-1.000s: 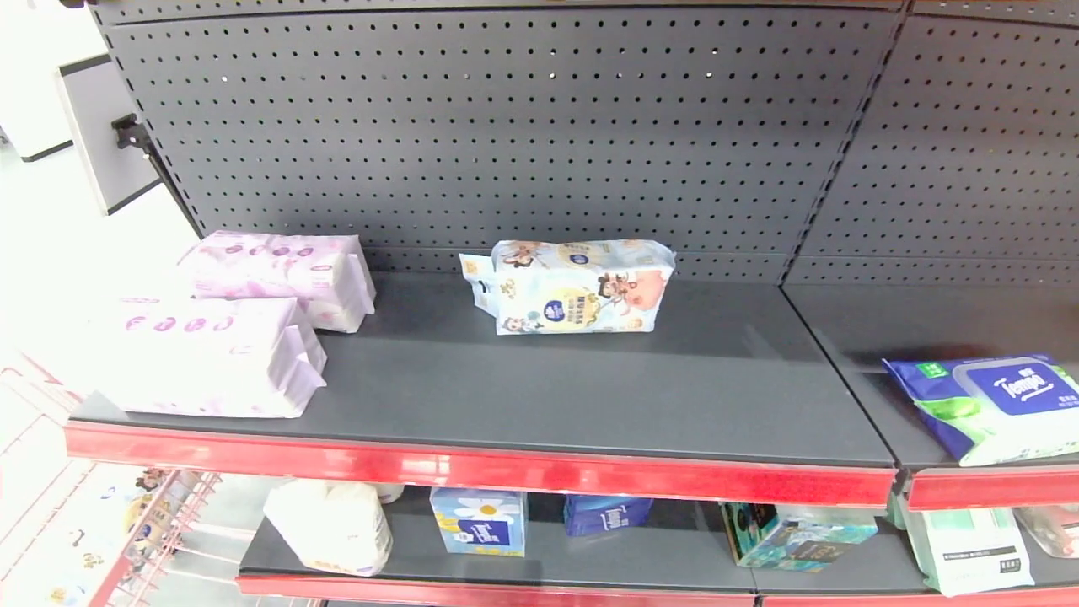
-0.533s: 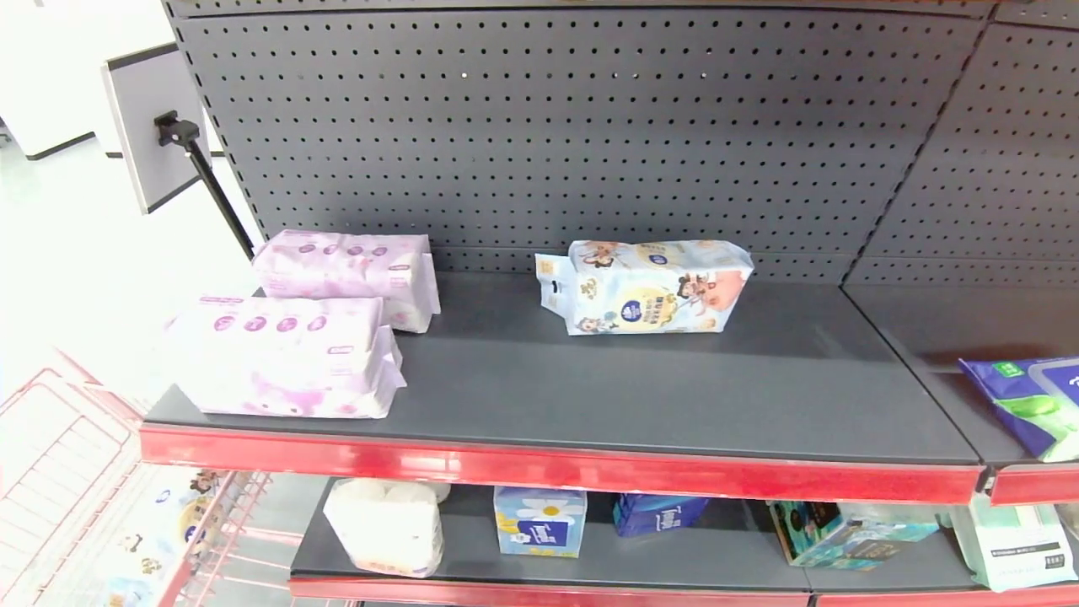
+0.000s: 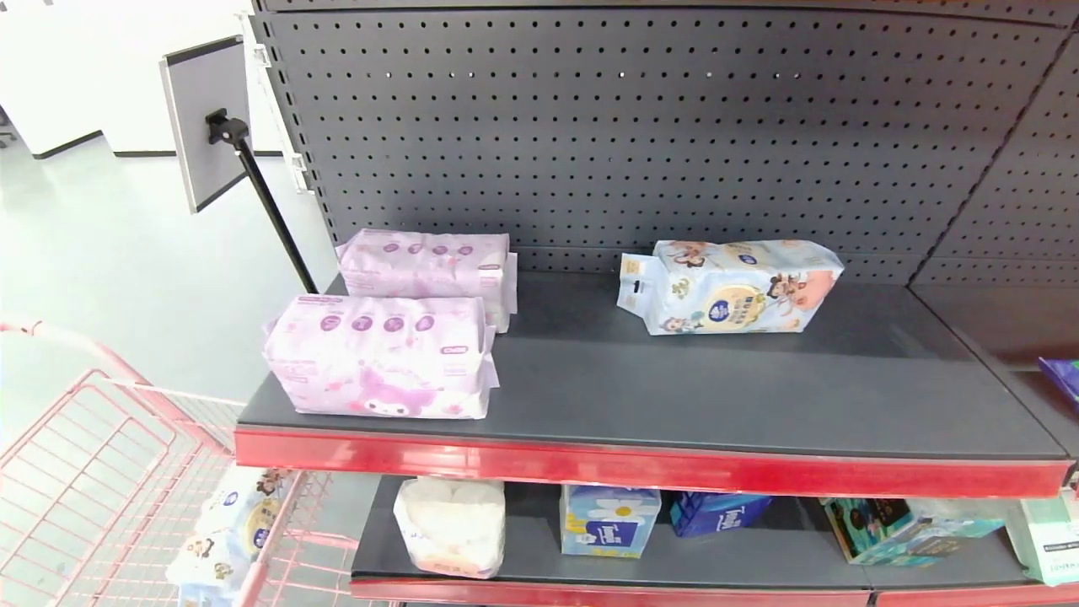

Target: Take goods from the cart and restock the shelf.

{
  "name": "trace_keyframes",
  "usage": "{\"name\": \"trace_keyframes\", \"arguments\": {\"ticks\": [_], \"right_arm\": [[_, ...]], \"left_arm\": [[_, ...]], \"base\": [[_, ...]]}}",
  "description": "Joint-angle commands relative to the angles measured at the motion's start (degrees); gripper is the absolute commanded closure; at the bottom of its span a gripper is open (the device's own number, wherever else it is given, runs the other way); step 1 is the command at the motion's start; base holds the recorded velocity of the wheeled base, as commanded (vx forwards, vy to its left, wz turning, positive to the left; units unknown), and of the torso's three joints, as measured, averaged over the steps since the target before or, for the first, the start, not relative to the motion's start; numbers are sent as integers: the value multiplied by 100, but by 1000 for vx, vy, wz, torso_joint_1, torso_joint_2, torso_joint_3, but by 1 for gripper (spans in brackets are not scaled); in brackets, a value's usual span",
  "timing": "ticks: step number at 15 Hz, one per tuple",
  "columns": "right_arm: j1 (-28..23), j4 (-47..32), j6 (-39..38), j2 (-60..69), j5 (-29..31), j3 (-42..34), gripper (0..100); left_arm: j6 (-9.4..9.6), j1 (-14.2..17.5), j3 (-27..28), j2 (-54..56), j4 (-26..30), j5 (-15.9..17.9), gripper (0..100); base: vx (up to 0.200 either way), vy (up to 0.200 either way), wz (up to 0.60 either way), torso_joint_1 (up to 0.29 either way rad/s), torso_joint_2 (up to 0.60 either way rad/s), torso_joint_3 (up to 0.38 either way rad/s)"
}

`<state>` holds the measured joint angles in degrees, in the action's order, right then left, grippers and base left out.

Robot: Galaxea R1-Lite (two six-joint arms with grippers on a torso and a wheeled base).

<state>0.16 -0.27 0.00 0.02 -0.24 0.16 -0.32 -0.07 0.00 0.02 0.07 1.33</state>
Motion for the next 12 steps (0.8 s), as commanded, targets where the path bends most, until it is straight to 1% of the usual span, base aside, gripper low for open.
{"name": "trace_keyframes", "arguments": {"ticks": [1, 12], "right_arm": [[2, 0, 0, -2, -2, 2, 0], [2, 0, 0, -2, -11, 2, 0]], "left_arm": [[5, -1, 0, -2, 1, -1, 0], [5, -1, 0, -2, 1, -1, 0]], "base": [[0, 200, 0, 2, -2, -2], [0, 200, 0, 3, 5, 2]]}}
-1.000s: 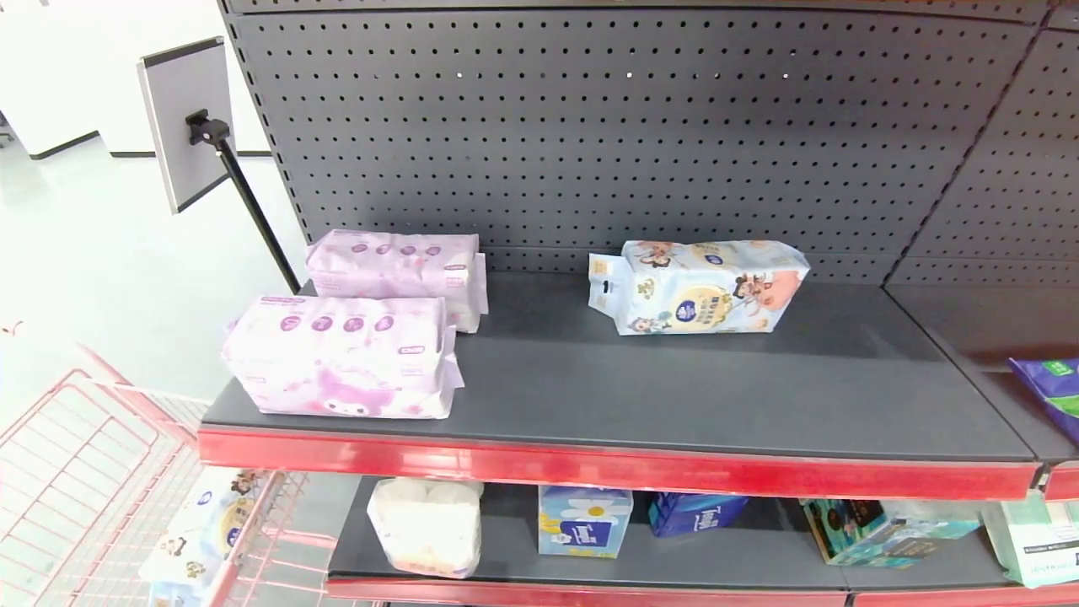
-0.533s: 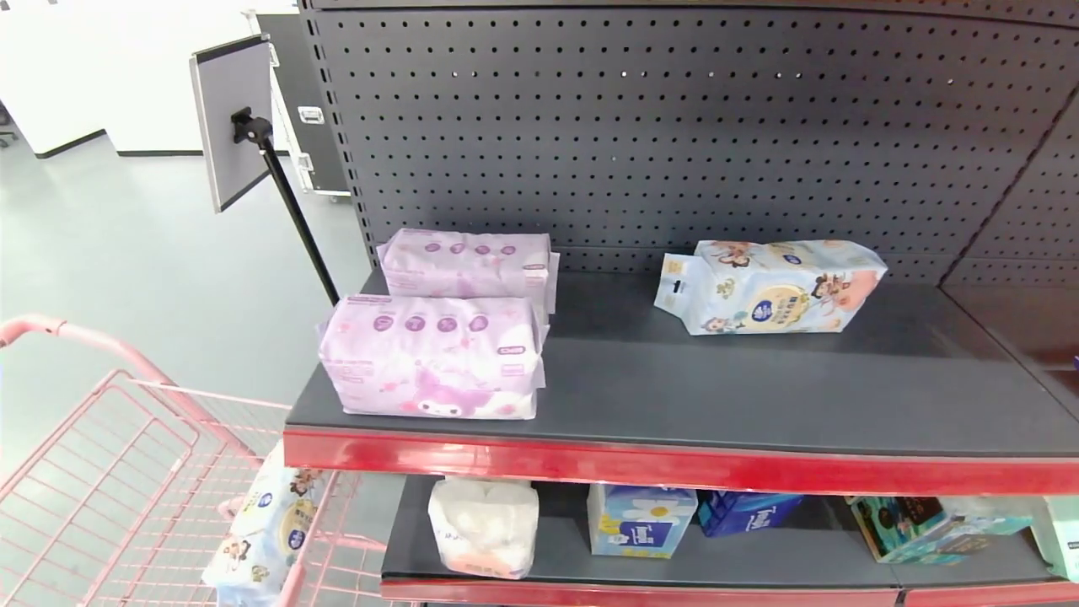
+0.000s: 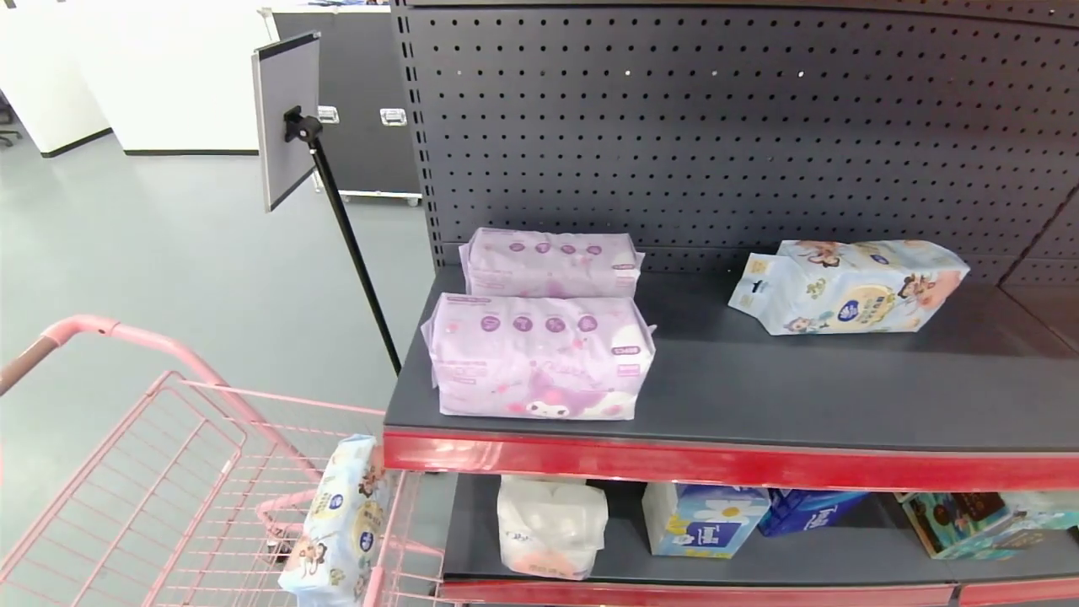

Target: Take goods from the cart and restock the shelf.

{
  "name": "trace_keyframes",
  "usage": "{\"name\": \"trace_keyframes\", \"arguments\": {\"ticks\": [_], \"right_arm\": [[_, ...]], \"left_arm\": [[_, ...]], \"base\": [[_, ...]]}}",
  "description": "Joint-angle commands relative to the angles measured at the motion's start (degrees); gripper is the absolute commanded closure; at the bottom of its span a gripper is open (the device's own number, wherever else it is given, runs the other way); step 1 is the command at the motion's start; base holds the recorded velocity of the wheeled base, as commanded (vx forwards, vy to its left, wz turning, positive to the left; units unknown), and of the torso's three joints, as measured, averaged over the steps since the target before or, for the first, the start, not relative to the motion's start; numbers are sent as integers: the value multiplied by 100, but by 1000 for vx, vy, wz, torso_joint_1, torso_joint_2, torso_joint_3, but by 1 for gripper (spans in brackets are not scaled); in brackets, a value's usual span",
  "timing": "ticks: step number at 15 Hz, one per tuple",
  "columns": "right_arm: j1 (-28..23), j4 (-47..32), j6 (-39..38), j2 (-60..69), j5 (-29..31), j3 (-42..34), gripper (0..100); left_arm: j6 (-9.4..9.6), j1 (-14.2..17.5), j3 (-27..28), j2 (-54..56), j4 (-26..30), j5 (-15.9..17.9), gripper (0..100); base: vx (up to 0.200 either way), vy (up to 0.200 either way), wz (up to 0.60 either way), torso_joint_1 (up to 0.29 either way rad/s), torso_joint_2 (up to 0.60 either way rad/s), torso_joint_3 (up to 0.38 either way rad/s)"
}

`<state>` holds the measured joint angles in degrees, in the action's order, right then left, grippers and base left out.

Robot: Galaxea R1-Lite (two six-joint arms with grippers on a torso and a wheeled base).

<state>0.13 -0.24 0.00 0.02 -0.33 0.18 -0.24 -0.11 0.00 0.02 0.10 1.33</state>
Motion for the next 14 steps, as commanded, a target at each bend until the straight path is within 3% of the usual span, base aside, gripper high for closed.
{"name": "trace_keyframes", "arguments": {"ticks": [1, 10, 14], "right_arm": [[4, -2, 0, -2, -2, -1, 0], [4, -2, 0, -2, -2, -1, 0], [4, -2, 0, -2, -2, -1, 0]], "left_arm": [[-2, 2, 0, -2, -1, -1, 0], [-11, 2, 0, -2, -1, -1, 0], [-20, 2, 0, -2, -1, -1, 0]], "base": [[0, 200, 0, 7, 12, 2], [0, 200, 0, 3, 0, 3], [0, 0, 0, 0, 0, 0]]}}
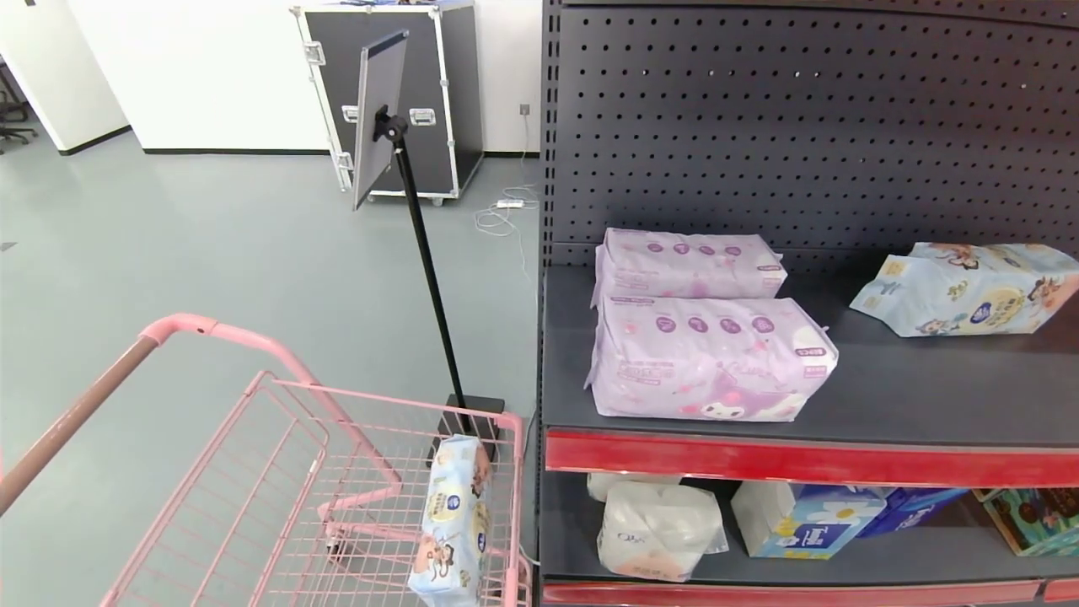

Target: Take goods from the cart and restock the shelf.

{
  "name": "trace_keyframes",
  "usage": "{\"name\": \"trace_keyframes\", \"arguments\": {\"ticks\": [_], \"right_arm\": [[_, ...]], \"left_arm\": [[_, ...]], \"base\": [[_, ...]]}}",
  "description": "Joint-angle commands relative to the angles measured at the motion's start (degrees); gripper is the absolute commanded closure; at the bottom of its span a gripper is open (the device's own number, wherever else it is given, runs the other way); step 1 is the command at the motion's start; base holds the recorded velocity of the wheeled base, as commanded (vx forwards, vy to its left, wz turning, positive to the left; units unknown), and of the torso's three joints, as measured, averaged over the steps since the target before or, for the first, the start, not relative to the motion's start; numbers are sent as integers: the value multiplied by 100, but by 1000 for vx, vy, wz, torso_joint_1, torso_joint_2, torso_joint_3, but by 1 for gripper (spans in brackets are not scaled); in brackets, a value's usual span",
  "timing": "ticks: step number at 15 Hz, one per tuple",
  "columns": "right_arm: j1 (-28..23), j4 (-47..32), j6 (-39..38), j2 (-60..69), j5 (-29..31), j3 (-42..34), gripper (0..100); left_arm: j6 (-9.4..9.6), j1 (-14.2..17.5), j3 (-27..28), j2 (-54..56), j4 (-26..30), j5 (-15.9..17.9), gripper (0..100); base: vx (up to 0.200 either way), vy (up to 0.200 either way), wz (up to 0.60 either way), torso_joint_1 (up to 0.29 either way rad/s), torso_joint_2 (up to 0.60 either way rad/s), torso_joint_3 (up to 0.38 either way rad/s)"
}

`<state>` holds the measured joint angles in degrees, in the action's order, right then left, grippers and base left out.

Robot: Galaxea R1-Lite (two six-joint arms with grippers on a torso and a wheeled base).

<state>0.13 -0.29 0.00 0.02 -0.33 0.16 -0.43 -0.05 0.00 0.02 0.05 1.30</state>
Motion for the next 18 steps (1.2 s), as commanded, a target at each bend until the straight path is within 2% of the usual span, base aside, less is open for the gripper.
{"name": "trace_keyframes", "arguments": {"ticks": [1, 6, 18], "right_arm": [[4, 3, 0, -2, -2, 2, 0], [4, 3, 0, -2, -2, 2, 0], [4, 3, 0, -2, -2, 2, 0]], "left_arm": [[-1, -4, 0, -2, 4, 1, 0], [-1, -4, 0, -2, 4, 1, 0], [-1, -4, 0, -2, 4, 1, 0]], "base": [[0, 0, 0, 0, 0, 0], [0, 0, 0, -16, 38, 25], [0, 0, 0, -139, 374, 221]]}}
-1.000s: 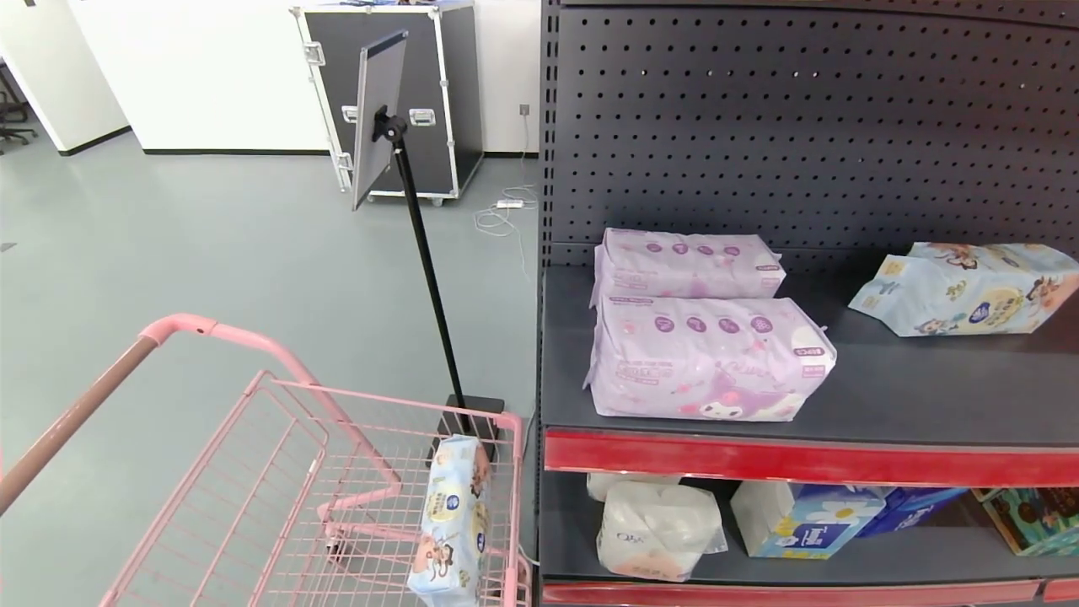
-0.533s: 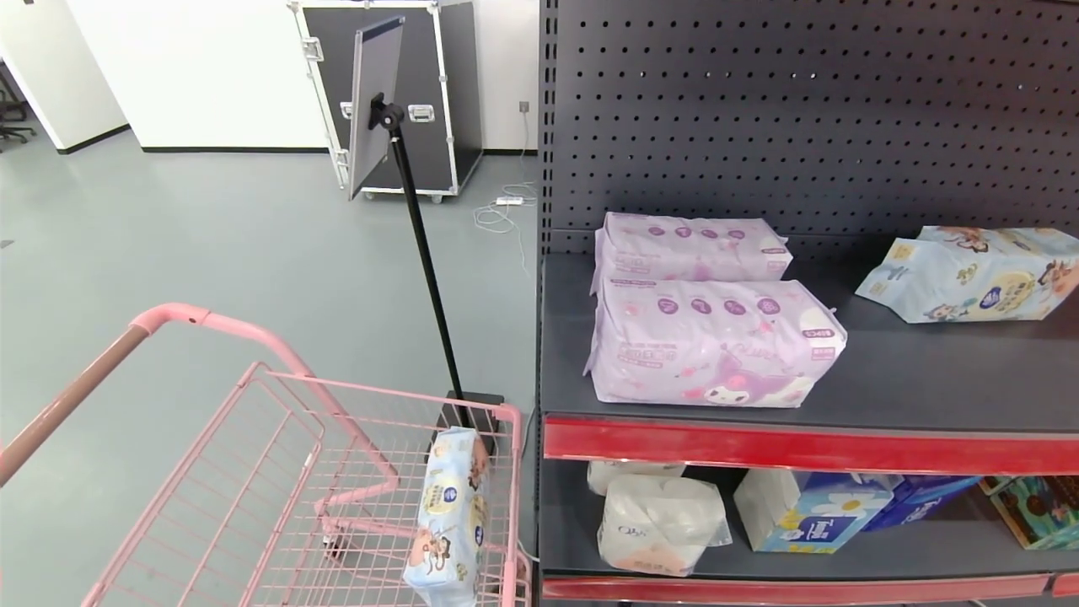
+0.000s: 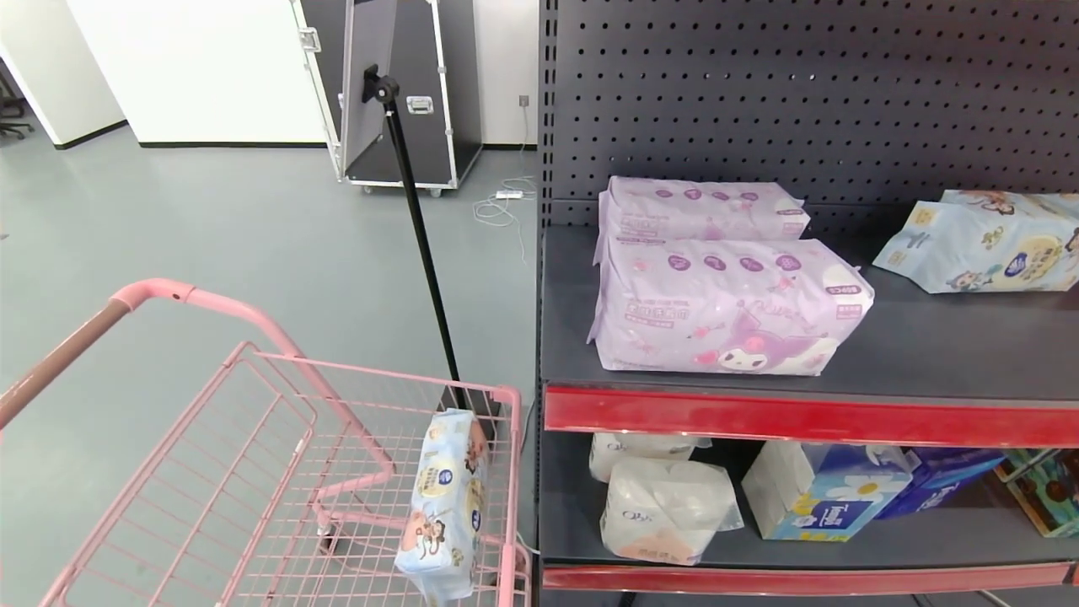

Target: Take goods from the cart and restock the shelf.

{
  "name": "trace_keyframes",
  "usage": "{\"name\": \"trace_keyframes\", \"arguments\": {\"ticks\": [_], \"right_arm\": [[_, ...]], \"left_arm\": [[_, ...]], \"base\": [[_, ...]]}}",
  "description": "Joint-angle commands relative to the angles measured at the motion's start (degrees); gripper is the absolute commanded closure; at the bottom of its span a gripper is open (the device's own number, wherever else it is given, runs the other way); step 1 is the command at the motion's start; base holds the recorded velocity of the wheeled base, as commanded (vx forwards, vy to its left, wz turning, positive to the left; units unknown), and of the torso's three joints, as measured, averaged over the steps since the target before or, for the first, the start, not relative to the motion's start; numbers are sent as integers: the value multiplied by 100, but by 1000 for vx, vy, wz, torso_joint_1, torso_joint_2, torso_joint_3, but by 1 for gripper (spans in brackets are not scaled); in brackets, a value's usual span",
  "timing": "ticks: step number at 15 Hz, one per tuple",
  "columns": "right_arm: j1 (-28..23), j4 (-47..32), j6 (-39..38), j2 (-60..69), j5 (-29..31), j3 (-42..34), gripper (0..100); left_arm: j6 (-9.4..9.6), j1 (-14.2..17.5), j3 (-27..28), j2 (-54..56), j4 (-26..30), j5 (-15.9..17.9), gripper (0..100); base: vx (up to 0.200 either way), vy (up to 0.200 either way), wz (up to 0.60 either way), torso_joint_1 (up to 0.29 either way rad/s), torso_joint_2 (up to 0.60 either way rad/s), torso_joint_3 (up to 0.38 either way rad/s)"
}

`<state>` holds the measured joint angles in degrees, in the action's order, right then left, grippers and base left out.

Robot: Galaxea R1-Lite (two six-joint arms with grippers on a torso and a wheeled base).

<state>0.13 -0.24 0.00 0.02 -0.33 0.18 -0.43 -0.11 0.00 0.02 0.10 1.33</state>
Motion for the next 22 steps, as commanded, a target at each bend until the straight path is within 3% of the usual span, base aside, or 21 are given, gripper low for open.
{"name": "trace_keyframes", "arguments": {"ticks": [1, 14, 20, 21, 22], "right_arm": [[4, -2, 0, -2, -2, -1, 0], [4, -2, 0, -2, -2, -1, 0], [4, -2, 0, -2, -2, -1, 0], [4, -2, 0, -2, -2, -1, 0], [4, -2, 0, -2, -2, -1, 0]], "left_arm": [[-1, 2, 0, -2, -1, -1, 0], [-10, 2, 0, -2, -1, -1, 0], [60, 2, 9, -2, -1, 8, 0], [34, 2, 97, -2, -45, 43, 0], [-274, -103, 1178, -934, -54, 8, 0]], "base": [[0, 0, 0, -178, 500, 310], [0, 0, 0, -151, 525, 371], [0, 0, 0, -22, 103, 86], [0, 0, 0, 0, 0, 0], [0, 0, 0, 0, 0, 0]]}}
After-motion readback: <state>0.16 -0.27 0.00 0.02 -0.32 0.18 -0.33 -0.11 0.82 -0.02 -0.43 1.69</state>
